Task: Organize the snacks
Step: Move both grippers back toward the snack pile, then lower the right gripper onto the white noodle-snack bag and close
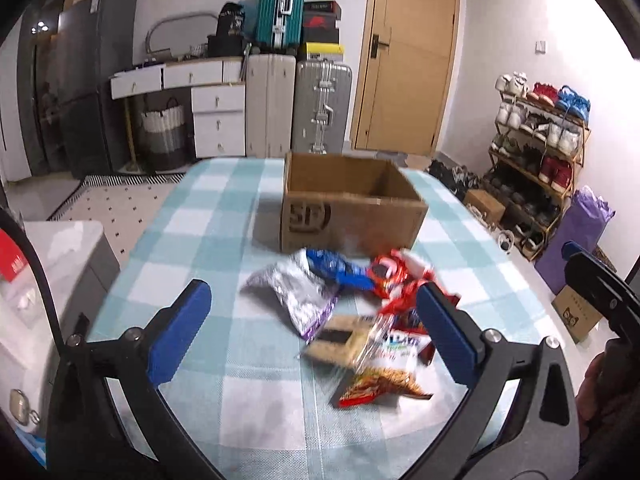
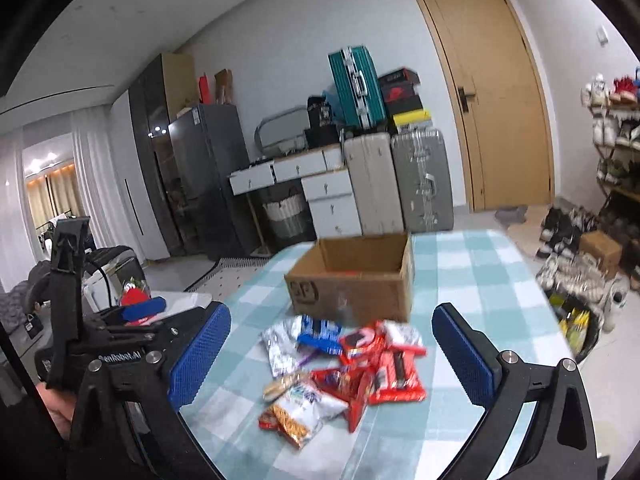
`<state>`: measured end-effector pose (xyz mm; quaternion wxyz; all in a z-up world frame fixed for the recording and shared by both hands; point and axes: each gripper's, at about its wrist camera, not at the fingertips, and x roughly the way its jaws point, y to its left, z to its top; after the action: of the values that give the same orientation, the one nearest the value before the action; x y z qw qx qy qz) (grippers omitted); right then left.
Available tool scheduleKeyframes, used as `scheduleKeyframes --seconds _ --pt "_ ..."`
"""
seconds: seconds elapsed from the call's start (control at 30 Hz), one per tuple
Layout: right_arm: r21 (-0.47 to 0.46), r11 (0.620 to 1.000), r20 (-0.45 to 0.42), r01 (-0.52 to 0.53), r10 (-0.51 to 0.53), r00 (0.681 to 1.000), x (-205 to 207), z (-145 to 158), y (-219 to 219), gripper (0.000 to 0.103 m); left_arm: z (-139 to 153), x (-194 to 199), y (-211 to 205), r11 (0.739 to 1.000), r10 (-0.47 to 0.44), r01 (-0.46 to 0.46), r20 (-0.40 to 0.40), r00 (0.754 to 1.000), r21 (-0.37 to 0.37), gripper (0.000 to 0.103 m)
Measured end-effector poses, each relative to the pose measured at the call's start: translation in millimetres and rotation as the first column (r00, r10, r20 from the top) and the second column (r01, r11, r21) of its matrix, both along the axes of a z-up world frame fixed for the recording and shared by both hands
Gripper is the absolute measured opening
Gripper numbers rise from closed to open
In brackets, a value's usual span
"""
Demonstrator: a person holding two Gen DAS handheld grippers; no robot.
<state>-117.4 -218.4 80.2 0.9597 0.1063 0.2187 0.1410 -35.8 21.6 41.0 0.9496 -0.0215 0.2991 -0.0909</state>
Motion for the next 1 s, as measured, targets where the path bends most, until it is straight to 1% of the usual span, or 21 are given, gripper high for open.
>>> scheduleKeyframes --seconds 0.1,0.17,0.2,0.3,0.33,0.4,0.43,0.5,0.6,0.7,0.77,0.87,0.93,1.0 --pt "0.009 1.0 -0.048 0.005 -0.005 0.999 10.7 -23.7 3.5 0.103 -24.2 9.1 -4.1 1.0 -0.027 0.027 -0.03 0.999 0.007 0.102" --pt "0.042 0.998 -0.085 0.052 -0.048 0.995 13.3 -41.6 0.0 0.102 -36.0 16.3 -5.1 0.999 -0.045 0.046 -0.038 0.998 0.019 0.102" --pt "0.07 0.996 -0.108 0.057 -0.049 0.993 15.1 -52.2 -1.6 0.103 -40.1 19.1 -4.0 0.999 -0.044 0.045 -0.037 0.998 0.02 0.102" --pt "0.103 0.994 -0.199 0.039 -0.018 0.98 25.9 -75.9 0.7 0.103 -51.5 30.6 1.1 0.999 -0.051 0.05 -0.037 0.998 -0.009 0.102" --pt "0.113 0.993 -0.251 0.021 0.009 0.968 33.6 -85.2 3.9 0.103 -55.2 33.6 3.3 0.999 -0.042 0.041 -0.035 0.999 -0.017 0.102" --pt "0.136 0.991 -0.298 -0.009 0.05 0.953 42.8 -96.8 10.0 0.103 -59.8 33.9 7.7 0.999 -0.025 0.024 -0.026 0.999 -0.036 0.102" --pt "0.15 0.988 -0.31 -0.023 0.069 0.948 45.6 -101.8 12.3 0.103 -63.5 35.3 10.1 0.998 -0.029 0.027 -0.035 0.999 -0.05 0.102" --pt "0.175 0.983 -0.337 -0.051 0.109 0.935 50.8 -111.2 17.4 0.103 -70.5 39.3 16.0 0.997 -0.038 0.031 -0.082 0.996 -0.077 0.102" --pt "0.21 0.974 -0.375 -0.081 0.157 0.913 57.5 -123.7 25.1 0.102 -74.2 43.3 27.9 0.994 -0.027 0.015 -0.103 0.994 -0.108 0.102" --pt "0.223 0.97 -0.425 -0.1 0.189 0.885 68.7 -135.1 35.1 0.102 -77.8 48.5 42.5 0.988 0.024 -0.04 -0.113 0.993 -0.148 0.102" --pt "0.241 0.965 -0.466 -0.104 0.209 0.86 79.2 -144.7 37.7 0.102 -81.4 52.4 48.1 0.985 0.032 -0.054 -0.131 0.991 -0.165 0.102" --pt "0.322 0.943 -0.479 -0.081 0.236 0.846 89.3 -151.7 31.5 0.102 -84.4 52.8 49.7 0.983 0.025 -0.05 -0.14 0.99 -0.176 0.102" --pt "0.369 0.926 -0.494 -0.082 0.27 0.826 96.5 -156.3 31.7 0.102 -84.4 51.8 47.5 0.985 0.017 -0.041 -0.137 0.99 -0.168 0.102" --pt "0.375 0.924 -0.506 -0.076 0.273 0.819 101.5 -159.1 34.9 0.102 -84.1 49.0 44.1 0.986 0.003 -0.025 -0.135 0.991 -0.162 0.102"
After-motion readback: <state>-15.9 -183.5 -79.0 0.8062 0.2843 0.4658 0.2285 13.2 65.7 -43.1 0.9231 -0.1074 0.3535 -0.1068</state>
